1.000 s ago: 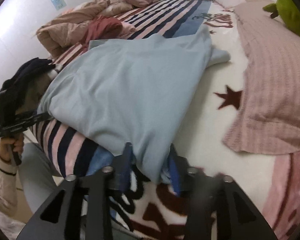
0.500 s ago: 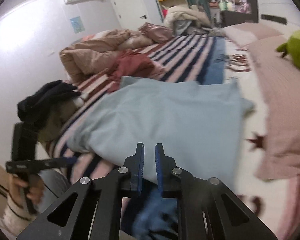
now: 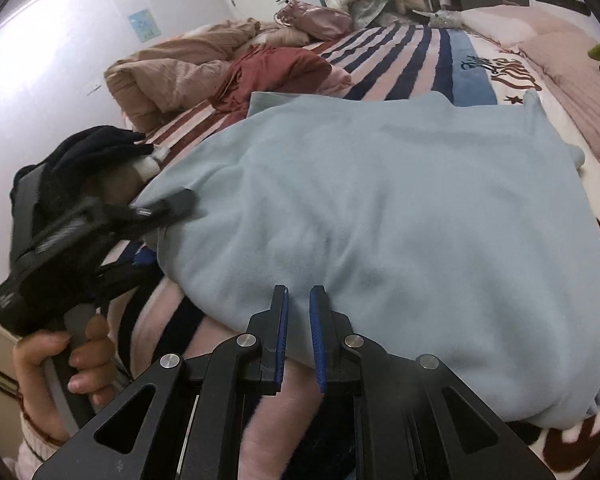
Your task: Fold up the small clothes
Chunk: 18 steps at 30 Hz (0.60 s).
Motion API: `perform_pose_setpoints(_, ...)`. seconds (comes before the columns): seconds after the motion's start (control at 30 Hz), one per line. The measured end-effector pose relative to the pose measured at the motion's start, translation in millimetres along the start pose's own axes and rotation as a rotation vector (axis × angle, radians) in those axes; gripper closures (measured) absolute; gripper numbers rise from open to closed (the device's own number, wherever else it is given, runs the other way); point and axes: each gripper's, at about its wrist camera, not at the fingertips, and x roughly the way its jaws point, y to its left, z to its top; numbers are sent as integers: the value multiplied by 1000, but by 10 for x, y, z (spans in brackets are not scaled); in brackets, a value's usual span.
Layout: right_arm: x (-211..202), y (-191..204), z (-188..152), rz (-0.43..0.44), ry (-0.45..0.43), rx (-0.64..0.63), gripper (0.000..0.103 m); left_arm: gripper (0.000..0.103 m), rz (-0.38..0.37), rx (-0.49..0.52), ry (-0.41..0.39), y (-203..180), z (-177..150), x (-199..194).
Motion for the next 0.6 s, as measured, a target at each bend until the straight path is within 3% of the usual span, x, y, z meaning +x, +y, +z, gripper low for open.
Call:
perform_pose_setpoints(0.07, -48, -24, 12, 22, 10, 8, 96, 80, 1, 23, 6, -31, 27, 20)
perform_pose_setpoints(0.2, -416, -276, 59, 106, -65, 87, 94, 83, 44, 225, -23, -400, 67, -65)
perform_pose_setpoints(0.37, -1137, -736, -19, 25, -217, 137, 82, 83, 93, 499, -42, -1017, 80, -58)
perform_pose_setpoints(0.47, -1479, -1038, -140, 5, -290, 201, 82, 83, 110, 703, -3, -1462, -80, 76)
perform_pose_setpoints(0.6, -1843, -1345, -378, 0, -361, 273, 82, 83, 42, 864, 117, -1960, -416, 445)
